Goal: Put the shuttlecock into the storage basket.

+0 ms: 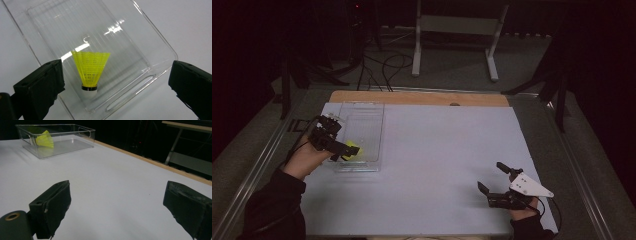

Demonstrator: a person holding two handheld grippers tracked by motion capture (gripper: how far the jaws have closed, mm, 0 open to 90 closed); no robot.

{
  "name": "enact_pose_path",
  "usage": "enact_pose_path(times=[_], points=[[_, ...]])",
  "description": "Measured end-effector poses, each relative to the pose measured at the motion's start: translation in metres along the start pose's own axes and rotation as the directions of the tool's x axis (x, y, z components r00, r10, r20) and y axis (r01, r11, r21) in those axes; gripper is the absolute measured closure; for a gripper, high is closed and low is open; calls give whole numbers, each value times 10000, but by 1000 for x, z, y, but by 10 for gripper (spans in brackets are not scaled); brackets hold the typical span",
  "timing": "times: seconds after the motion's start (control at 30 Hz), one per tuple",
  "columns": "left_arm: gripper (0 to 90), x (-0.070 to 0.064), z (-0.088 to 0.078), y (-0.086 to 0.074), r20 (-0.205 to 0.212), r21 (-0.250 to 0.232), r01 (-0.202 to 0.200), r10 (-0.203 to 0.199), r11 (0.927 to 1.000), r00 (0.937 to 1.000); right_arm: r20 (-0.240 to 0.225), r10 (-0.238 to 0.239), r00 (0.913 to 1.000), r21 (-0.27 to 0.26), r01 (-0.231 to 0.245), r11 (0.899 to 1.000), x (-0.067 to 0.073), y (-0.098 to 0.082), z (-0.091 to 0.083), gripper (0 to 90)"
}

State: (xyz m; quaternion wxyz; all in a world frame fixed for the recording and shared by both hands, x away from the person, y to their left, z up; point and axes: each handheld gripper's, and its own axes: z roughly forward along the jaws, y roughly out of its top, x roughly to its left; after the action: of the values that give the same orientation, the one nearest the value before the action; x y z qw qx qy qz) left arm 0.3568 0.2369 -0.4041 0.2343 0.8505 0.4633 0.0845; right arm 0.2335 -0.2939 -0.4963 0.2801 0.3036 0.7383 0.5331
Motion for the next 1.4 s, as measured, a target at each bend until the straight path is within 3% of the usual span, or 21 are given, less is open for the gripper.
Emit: enact_pose_path(times=[0.73, 1.1, 1.4], points=[[0, -19, 0, 27, 348, -189, -741, 747, 9971, 9966, -23, -12, 10000, 46, 13, 10000, 0, 0, 0, 75], [0, -40, 7, 43, 1077, -487, -1223, 1269, 9913, 9861, -26, -43, 10000, 58, 44, 10000, 0, 0, 0, 75], [1, -58, 9, 57, 1361, -820, -1648, 1749, 9829, 9751, -22, -62, 10000, 48, 62, 10000, 0, 0, 0, 75]])
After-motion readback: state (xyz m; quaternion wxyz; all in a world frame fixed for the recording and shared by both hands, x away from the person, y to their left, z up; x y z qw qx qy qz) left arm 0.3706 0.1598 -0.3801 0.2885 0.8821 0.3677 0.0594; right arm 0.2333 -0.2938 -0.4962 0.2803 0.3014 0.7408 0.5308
